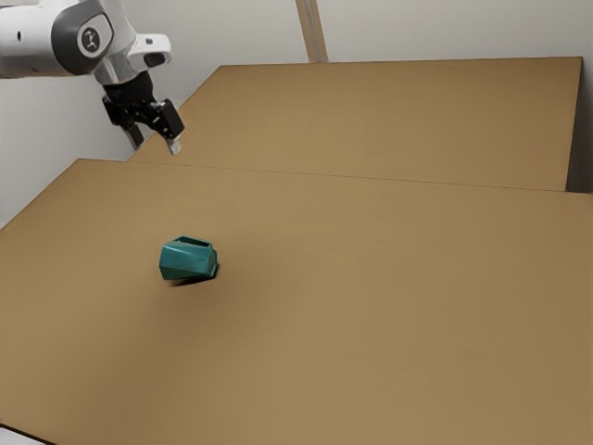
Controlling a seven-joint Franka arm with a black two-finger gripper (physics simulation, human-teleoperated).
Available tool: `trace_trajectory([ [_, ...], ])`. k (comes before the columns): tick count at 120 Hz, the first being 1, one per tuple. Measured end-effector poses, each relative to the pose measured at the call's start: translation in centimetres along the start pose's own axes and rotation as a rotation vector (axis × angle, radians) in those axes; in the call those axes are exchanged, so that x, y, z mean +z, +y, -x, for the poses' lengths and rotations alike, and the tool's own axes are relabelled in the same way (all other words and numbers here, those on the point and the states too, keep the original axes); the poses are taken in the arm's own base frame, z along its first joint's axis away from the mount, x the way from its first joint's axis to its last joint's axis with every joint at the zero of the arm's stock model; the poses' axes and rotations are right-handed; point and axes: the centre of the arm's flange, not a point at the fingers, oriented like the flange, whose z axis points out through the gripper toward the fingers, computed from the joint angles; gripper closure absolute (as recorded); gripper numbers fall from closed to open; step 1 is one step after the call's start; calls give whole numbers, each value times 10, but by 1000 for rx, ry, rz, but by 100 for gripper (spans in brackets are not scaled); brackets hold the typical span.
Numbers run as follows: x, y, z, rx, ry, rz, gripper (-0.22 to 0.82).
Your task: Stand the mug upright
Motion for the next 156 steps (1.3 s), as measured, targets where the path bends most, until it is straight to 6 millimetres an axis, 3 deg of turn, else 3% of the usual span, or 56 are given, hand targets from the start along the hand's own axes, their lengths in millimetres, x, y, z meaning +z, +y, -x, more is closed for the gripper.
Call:
trace_trajectory([
  [13,2,-5,2,-11,-6,-4,0],
  [24,16,-6,7,-21,-20,5,0],
  [38,23,-7,38,-36,-1,24,0],
  [49,28,-30,69,-93,34,33,0],
  [65,50,-66,96,-205,56,69,0],
  [77,68,-82,107,-275,83,100,0],
  [98,124,-102,131,-470,198,325,0],
  [130,153,-146,172,-570,359,421,0],
  [147,180,-178,184,-562,370,413,0],
  [156,193,-193,180,-539,384,418,0],
])
